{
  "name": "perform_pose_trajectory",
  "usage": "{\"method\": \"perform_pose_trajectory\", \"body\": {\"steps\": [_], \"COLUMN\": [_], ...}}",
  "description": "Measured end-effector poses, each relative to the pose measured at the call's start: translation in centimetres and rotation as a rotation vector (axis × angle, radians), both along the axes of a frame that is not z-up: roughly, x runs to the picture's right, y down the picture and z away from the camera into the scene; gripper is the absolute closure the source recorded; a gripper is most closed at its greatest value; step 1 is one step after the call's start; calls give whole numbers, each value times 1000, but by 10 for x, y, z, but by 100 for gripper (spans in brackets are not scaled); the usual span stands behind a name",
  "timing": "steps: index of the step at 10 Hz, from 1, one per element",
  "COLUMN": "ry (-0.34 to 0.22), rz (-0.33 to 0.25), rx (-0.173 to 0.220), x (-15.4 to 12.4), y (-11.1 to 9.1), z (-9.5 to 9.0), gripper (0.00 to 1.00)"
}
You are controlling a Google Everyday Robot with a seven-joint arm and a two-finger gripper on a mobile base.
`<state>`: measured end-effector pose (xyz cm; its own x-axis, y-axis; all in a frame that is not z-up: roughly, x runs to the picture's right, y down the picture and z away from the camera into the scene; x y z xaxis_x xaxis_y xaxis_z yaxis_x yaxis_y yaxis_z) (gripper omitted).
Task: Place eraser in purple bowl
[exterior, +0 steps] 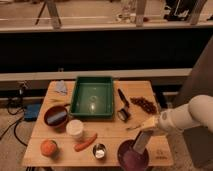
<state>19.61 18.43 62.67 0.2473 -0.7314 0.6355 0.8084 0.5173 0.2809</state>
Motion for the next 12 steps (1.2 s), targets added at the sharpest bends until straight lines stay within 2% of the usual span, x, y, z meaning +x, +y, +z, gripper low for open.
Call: {"method": "perform_pose_trajectory", "body": {"steps": [5,7,12], "ry": [-1,3,5], "rz": [4,7,9], "rx": [-1,-3,-5], "x": [5,7,12], "y": [13,17,29], "z": [11,15,27], "gripper": [92,79,77]}}
